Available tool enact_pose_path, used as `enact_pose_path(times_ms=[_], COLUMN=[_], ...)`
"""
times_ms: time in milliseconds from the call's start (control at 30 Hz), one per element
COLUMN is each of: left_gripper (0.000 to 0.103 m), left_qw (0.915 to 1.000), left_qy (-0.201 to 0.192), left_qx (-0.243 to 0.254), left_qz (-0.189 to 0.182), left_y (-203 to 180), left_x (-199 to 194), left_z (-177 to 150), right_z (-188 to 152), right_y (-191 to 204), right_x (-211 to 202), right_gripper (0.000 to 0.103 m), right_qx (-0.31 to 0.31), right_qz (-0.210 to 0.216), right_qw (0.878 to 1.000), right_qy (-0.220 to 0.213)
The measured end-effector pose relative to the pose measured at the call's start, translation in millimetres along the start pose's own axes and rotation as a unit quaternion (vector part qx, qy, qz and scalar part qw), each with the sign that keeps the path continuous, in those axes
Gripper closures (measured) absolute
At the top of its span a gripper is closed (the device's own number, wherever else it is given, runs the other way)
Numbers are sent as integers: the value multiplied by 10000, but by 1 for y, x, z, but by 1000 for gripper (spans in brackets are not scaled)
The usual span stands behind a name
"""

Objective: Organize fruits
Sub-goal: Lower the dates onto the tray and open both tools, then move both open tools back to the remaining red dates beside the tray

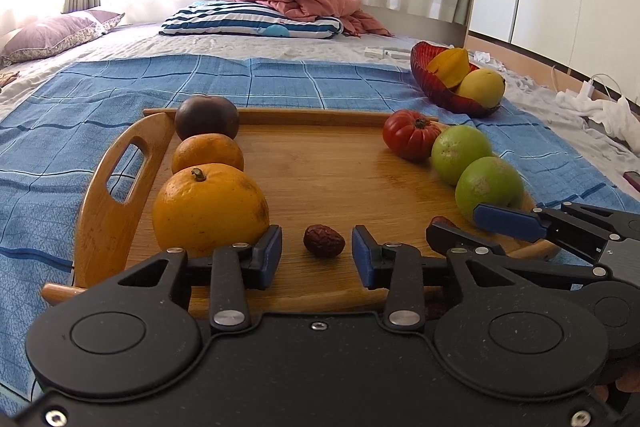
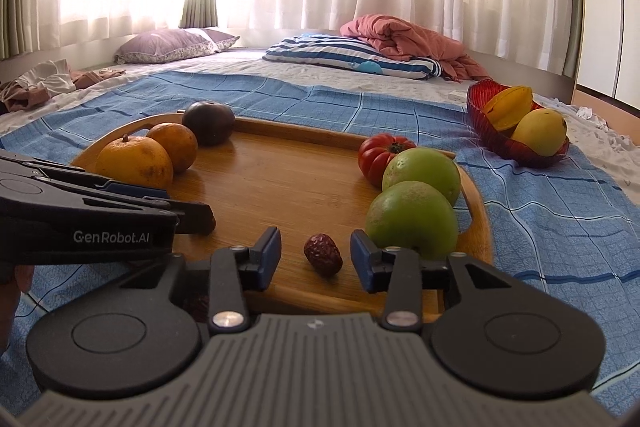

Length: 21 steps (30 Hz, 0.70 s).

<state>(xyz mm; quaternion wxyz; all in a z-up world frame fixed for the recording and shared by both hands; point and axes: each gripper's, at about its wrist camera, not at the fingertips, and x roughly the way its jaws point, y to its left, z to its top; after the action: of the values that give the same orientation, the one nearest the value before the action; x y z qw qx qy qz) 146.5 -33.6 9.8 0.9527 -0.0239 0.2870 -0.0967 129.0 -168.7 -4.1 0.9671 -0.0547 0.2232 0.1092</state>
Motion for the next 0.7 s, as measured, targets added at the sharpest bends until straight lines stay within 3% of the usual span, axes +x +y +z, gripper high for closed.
enact_pose_path(times_ms=[333, 433, 567, 700], left_gripper=[53, 45, 26, 24], left_qw=[9999, 9999, 9993, 9991], left_qy=[-94, -120, -212, -232], left_qx=[-23, -64, -19, 14], left_qz=[72, 99, 292, 366], left_y=[-4, -2, -1, 2], left_x=[-21, -27, -35, -41], left_z=[-8, -11, -17, -21], right_z=[-8, -12, -16, -20], right_y=[-2, -4, -7, -4], right_x=[-23, -30, -38, -45], right_gripper=[35, 31, 28, 25], right_qx=[146, 216, 313, 295], right_qz=[-166, -221, -223, -228], right_qw=[9994, 9990, 9986, 9985], right_qy=[-259, -311, -354, -403])
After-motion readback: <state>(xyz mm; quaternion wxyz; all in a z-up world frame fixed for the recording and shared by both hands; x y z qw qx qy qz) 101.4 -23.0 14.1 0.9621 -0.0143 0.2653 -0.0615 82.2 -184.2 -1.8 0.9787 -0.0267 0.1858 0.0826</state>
